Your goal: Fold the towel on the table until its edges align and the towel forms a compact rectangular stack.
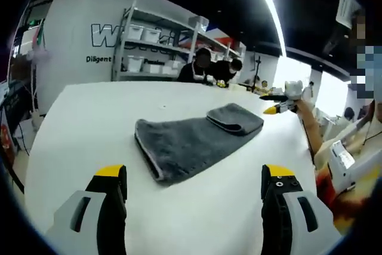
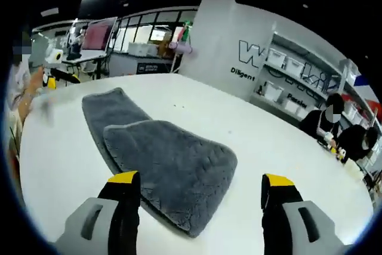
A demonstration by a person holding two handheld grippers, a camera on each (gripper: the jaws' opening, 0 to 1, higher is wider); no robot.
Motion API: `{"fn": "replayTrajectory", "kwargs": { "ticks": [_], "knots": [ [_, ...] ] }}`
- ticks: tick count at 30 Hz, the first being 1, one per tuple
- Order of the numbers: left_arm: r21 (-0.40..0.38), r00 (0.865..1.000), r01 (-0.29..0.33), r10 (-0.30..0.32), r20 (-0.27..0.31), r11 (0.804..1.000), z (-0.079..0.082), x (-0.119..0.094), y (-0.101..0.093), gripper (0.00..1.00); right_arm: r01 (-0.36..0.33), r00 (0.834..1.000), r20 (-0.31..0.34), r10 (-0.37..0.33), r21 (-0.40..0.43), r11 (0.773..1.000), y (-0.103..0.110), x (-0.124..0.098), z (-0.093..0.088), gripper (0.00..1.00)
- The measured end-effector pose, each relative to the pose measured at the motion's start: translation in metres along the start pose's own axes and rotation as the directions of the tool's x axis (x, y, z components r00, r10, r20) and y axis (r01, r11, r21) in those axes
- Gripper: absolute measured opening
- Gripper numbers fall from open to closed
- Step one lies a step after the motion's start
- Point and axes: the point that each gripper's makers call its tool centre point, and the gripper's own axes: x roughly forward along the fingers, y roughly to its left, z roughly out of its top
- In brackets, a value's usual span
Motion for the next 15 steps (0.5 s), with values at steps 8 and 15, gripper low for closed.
{"fn": "replayTrajectory", "kwargs": {
  "ticks": [8,15],
  "knots": [
    [0.061,1.000,-0.024,0.024,-0.004,0.998,0.019,0.022,-0.023,0.91,-0.072,0.997,0.037,0.072,0.006,0.997,0.006,-0.011,-0.014,0.99],
    [0.048,1.000,-0.018,0.018,0.006,0.999,0.034,0.056,-0.048,0.88,-0.079,0.995,0.061,0.074,0.093,0.993,0.003,-0.012,-0.035,0.99]
  ]
}}
